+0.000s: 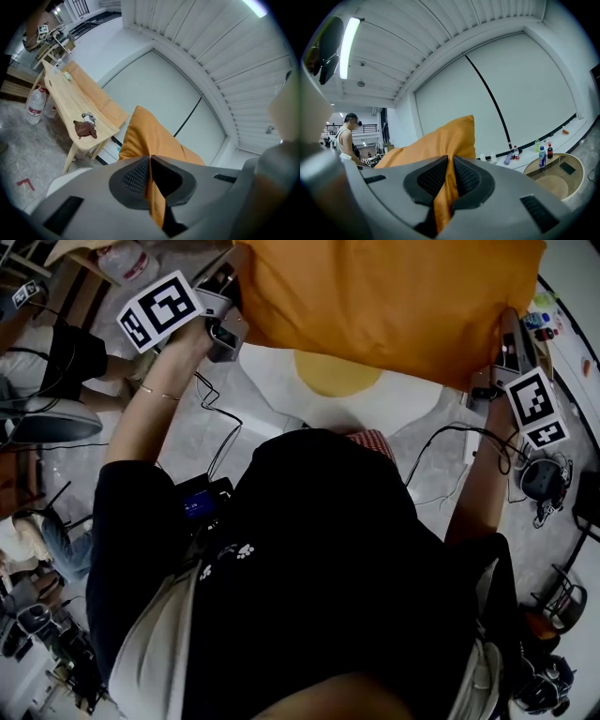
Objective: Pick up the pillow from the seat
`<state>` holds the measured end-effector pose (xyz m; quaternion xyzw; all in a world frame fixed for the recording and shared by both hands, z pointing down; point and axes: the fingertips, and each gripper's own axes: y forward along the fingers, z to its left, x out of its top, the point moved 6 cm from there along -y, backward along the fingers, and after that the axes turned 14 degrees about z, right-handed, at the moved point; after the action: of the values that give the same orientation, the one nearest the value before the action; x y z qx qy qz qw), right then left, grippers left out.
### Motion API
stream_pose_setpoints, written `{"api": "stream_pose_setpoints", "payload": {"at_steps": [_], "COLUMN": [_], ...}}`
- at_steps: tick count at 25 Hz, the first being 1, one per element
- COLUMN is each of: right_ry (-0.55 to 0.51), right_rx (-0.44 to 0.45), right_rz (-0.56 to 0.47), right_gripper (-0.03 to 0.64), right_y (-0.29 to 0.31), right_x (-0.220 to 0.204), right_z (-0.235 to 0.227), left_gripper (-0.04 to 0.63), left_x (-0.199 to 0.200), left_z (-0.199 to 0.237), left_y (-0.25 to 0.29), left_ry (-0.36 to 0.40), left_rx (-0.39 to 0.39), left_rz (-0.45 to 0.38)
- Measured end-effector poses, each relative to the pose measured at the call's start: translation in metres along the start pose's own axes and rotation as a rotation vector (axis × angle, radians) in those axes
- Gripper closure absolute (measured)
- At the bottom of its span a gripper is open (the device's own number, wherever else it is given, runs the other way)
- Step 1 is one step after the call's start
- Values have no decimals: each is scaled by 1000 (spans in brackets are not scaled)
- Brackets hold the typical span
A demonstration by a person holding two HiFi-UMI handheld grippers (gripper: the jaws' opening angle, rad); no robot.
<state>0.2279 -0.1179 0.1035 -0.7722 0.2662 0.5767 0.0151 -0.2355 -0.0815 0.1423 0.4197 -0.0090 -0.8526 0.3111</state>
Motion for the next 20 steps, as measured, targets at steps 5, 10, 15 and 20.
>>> {"api": "stream_pose_setpoints", "payload": {"at_steps": [5,10,15,20], "right_ry": [7,0,-3,5], "right_rx": [1,1,-2,0], "right_rz": [7,0,4,11], "right_gripper": [568,568,568,568], "right_y": [1,0,1,2], "right_x": [-2,1,0,-1], "right_z": [-1,0,-2,-4], "left_gripper": [580,580,580,580], "left_x": [-2,-2,-2,-2], "left_z": [1,0,-2,-3], "left_y": [-1,-1,-3,-2], "left_ry": [-8,-12,-12,-17], "left_rx": [3,-4,2,3], "left_rz": [4,0,0,8]}}
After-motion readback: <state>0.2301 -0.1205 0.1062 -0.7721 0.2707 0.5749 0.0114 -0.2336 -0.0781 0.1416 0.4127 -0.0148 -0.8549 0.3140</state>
